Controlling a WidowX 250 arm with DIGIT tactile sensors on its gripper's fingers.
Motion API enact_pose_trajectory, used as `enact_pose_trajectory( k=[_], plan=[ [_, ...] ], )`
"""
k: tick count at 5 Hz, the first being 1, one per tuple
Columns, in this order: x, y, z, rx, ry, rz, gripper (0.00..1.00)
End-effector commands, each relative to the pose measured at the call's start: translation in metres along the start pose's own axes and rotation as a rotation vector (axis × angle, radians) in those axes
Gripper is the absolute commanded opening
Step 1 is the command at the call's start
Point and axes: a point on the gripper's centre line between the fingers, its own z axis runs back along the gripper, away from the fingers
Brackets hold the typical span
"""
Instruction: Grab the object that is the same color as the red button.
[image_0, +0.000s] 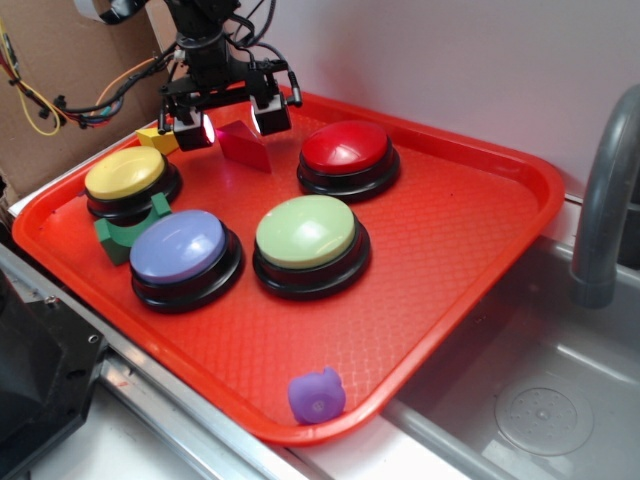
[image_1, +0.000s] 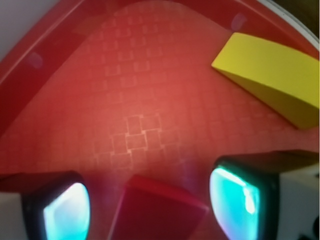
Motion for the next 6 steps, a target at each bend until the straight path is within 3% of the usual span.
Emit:
enact_pose_trajectory(
  k=[1,2,3,4,6],
  plan=[
    [0.002,-0.005,0.005,-0.059,-0.02,0.059,0.63],
    [0.001,-0.003,0.007,-0.071,-0.032,0.099,0.0],
    [0.001,0.002,0.016,-0.072,-0.049,0.104,0.0],
    [0.005,0.001,0.042,-0.075,-0.066,-0.055,0.0],
    [-0.013,-0.016,0.112,-0.144,0.046,-0.493,0.0]
  ],
)
